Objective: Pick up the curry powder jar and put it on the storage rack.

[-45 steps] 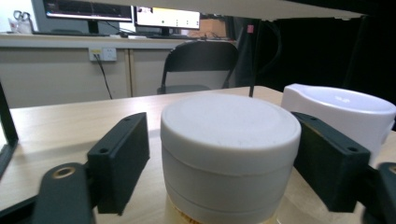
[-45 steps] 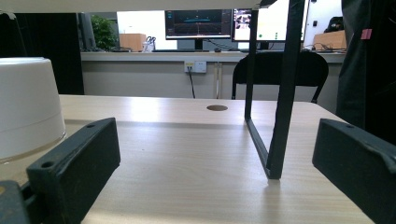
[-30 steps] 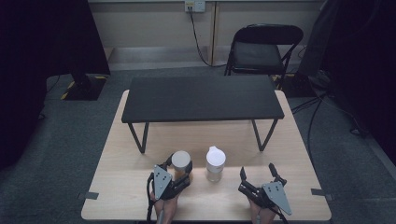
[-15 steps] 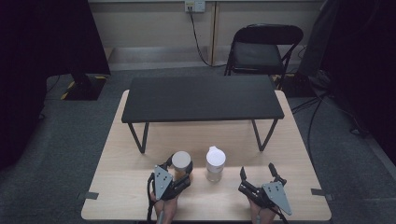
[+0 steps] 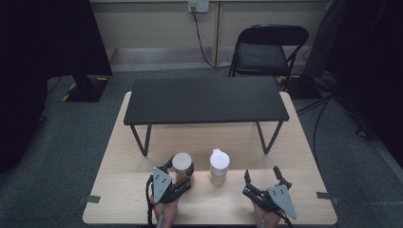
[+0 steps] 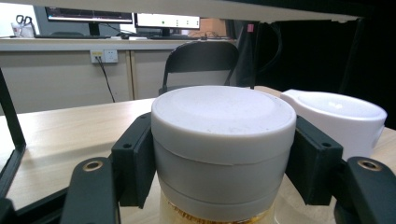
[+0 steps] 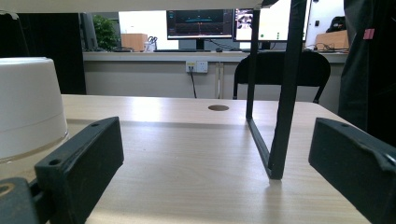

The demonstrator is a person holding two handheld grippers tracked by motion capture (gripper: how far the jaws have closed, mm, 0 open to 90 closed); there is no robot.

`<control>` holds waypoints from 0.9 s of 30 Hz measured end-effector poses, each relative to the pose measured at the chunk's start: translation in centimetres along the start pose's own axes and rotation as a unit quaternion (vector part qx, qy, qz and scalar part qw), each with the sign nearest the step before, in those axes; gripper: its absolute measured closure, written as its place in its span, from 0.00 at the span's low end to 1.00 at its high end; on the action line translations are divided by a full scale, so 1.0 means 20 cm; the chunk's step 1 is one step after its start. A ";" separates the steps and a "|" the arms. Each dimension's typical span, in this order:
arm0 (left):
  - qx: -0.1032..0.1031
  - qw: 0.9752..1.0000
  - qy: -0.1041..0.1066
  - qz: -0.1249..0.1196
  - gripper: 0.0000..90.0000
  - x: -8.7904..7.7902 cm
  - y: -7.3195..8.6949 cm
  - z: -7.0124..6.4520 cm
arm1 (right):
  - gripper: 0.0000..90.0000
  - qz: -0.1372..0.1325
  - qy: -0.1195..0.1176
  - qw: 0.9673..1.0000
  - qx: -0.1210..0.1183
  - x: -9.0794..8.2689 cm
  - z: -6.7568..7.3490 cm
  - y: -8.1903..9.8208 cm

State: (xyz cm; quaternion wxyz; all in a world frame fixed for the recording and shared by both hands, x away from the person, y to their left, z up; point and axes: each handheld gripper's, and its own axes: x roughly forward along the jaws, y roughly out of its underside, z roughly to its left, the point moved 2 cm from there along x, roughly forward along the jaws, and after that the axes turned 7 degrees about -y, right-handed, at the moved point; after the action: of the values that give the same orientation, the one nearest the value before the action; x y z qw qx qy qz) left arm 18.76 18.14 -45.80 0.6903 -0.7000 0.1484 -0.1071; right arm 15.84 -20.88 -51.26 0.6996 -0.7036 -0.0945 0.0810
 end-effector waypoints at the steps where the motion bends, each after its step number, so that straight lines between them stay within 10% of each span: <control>1: 0.001 1.000 0.001 -0.001 0.37 0.00 -0.01 0.00 | 0.02 0.000 0.000 1.000 0.000 0.00 0.00 0.00; 27: 0.020 0.999 0.030 -0.021 0.37 0.00 -0.16 0.07 | 0.02 0.000 0.004 1.000 0.000 0.00 0.01 0.00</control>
State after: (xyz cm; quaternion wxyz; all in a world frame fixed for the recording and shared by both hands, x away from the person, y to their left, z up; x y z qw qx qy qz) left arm 19.35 19.45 -42.56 0.6969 -0.6855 0.1524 -0.1456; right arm 15.83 -20.75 -51.26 0.6998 -0.7042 -0.0914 0.0779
